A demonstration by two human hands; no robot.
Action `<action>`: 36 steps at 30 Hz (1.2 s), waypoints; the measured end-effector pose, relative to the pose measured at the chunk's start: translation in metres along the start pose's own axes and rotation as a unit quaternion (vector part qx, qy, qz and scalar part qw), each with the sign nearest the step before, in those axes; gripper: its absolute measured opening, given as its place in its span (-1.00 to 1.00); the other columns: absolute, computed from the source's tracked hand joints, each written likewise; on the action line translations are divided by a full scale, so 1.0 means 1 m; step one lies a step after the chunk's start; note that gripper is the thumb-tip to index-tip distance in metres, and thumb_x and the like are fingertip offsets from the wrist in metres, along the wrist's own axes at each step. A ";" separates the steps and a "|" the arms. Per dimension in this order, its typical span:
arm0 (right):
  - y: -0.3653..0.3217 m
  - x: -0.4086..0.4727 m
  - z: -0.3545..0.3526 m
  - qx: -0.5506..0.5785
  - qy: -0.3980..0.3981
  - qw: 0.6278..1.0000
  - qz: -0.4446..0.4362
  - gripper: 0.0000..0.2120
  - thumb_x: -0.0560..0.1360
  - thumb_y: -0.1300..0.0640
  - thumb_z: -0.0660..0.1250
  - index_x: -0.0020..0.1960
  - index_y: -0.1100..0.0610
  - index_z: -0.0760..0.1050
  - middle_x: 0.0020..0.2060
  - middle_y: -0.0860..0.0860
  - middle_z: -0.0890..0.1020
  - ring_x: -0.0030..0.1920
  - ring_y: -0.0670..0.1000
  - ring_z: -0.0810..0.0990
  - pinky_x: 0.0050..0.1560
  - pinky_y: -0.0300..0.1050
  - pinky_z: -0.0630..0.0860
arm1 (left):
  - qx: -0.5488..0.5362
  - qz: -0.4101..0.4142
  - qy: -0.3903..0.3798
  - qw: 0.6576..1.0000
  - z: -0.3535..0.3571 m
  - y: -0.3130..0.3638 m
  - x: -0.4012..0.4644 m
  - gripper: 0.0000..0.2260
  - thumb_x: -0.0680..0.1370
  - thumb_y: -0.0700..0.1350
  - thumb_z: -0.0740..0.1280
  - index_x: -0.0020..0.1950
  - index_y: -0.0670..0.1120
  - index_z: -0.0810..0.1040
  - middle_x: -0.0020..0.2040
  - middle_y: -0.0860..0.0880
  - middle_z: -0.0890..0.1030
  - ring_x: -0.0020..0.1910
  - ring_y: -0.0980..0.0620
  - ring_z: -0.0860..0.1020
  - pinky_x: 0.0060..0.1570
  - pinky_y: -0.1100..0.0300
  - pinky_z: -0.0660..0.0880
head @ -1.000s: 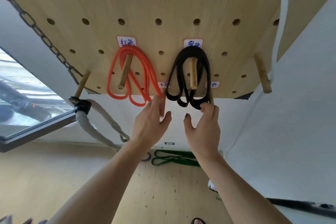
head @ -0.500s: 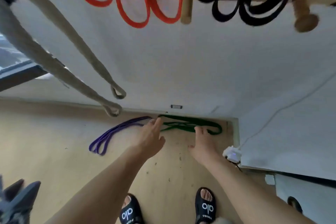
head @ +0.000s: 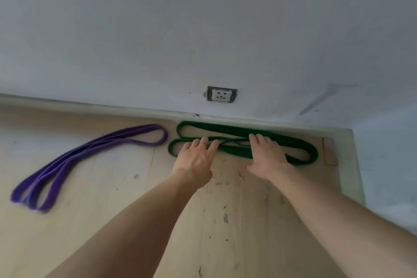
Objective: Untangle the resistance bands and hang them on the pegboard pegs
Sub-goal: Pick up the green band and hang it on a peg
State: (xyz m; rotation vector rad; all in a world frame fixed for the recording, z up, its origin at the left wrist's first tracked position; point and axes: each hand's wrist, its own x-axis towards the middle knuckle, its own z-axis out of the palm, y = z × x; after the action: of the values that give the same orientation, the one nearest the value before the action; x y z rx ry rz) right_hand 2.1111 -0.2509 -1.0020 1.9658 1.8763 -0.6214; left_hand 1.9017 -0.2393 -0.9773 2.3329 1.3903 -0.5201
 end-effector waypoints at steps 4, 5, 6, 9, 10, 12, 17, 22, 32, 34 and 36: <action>0.021 0.040 0.037 -0.021 -0.011 1.000 -0.011 0.07 0.45 -0.08 0.50 0.67 0.11 -0.15 0.64 0.14 0.07 0.63 0.17 0.07 0.63 0.11 0.03 | 0.050 0.009 0.001 0.999 0.046 0.000 0.042 -0.11 0.57 0.05 0.41 0.68 -0.01 -0.13 0.68 -0.17 -0.01 0.65 -0.19 0.02 0.63 -0.09 -0.02; 0.025 0.046 0.042 -0.021 -0.006 1.000 -0.013 0.10 0.44 -0.11 0.51 0.67 0.10 -0.17 0.65 0.14 0.04 0.64 0.16 0.04 0.63 0.12 0.01 | 0.067 0.014 0.004 0.998 0.053 0.001 0.049 -0.12 0.59 0.05 0.40 0.68 -0.01 -0.16 0.68 -0.17 -0.07 0.66 -0.20 -0.03 0.63 -0.11 -0.06; 0.028 0.051 0.045 -0.021 0.000 1.000 -0.015 0.12 0.44 -0.13 0.51 0.67 0.09 -0.19 0.65 0.14 0.03 0.64 0.16 0.03 0.63 0.12 -0.01 | 0.081 0.019 0.007 0.996 0.058 0.002 0.055 -0.13 0.60 0.04 0.38 0.68 -0.01 -0.18 0.68 -0.18 -0.10 0.66 -0.21 -0.07 0.63 -0.13 -0.08; 0.034 0.062 0.054 -0.027 0.015 0.999 -0.029 0.12 0.45 -0.15 0.51 0.67 0.09 -0.19 0.63 0.15 0.05 0.64 0.17 0.03 0.63 0.13 -0.01 | 0.121 0.030 0.017 0.992 0.064 0.004 0.071 -0.14 0.62 0.04 0.36 0.67 0.00 -0.22 0.68 -0.21 -0.14 0.66 -0.26 -0.09 0.62 -0.18 -0.09; 0.036 0.064 0.056 -0.031 0.021 0.999 -0.037 0.10 0.45 -0.14 0.51 0.67 0.10 -0.17 0.62 0.16 0.07 0.63 0.18 0.04 0.63 0.13 0.00 | 0.129 0.031 0.022 0.991 0.065 0.004 0.077 -0.15 0.63 0.05 0.35 0.67 0.01 -0.23 0.68 -0.22 -0.15 0.66 -0.26 -0.10 0.61 -0.20 -0.09; 0.040 0.069 0.061 -0.042 0.038 0.997 -0.052 0.06 0.46 -0.10 0.52 0.66 0.12 -0.12 0.59 0.17 0.13 0.61 0.18 0.11 0.63 0.14 0.04 | 0.136 0.029 0.028 0.990 0.066 0.007 0.086 -0.18 0.65 0.09 0.30 0.67 0.01 -0.23 0.67 -0.23 -0.15 0.66 -0.27 -0.10 0.61 -0.21 -0.10; 0.046 0.074 0.064 -0.041 0.090 0.993 -0.064 -0.06 0.48 -0.06 0.50 0.63 0.13 0.00 0.49 0.15 0.25 0.51 0.15 0.28 0.57 0.14 0.20 | 0.155 0.021 0.045 0.987 0.064 0.011 0.109 -0.26 0.69 0.08 0.24 0.67 -0.01 -0.19 0.68 -0.23 -0.09 0.66 -0.26 -0.07 0.60 -0.20 -0.10; 0.049 0.076 0.068 -0.023 0.090 0.992 -0.082 0.03 0.42 -0.16 0.51 0.65 0.11 -0.02 0.51 0.14 0.21 0.50 0.16 0.28 0.51 0.12 0.29 | 0.152 0.025 0.069 0.986 0.062 0.017 0.121 -0.31 0.66 0.03 0.31 0.66 -0.06 0.00 0.65 -0.22 0.08 0.64 -0.21 0.09 0.63 -0.13 -0.04; 0.049 0.083 0.065 -0.033 0.131 0.988 -0.077 -0.11 0.39 -0.08 0.52 0.58 0.13 0.18 0.39 0.10 0.41 0.36 0.12 0.40 0.47 0.01 0.26 | 0.151 0.026 0.148 0.977 0.052 0.013 0.136 -0.40 0.58 -0.12 0.42 0.54 -0.16 0.22 0.47 -0.16 0.42 0.44 -0.17 0.43 0.54 -0.07 0.24; 0.047 0.084 0.063 -0.035 0.135 0.987 -0.074 -0.18 0.39 -0.04 0.52 0.53 0.15 0.26 0.34 0.11 0.43 0.33 0.13 0.43 0.46 0.02 0.28 | 0.139 0.021 0.133 0.981 0.051 0.017 0.136 -0.37 0.57 -0.21 0.42 0.55 -0.19 0.18 0.48 -0.21 0.36 0.39 -0.20 0.46 0.46 -0.06 0.36; 0.045 0.085 0.062 -0.030 0.135 0.988 -0.067 -0.26 0.42 0.03 0.53 0.49 0.16 0.30 0.31 0.12 0.42 0.29 0.14 0.44 0.40 0.03 0.34 | 0.147 0.026 0.117 0.982 0.051 0.019 0.136 -0.38 0.56 -0.25 0.41 0.56 -0.19 0.21 0.53 -0.24 0.28 0.35 -0.21 0.48 0.42 -0.06 0.42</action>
State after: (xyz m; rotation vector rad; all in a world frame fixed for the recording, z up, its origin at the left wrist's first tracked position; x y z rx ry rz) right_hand 2.1542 -0.2155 -1.1020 1.9793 2.1744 -0.3399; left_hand 1.9728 -0.1707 -1.0858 2.7346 1.4316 -0.4753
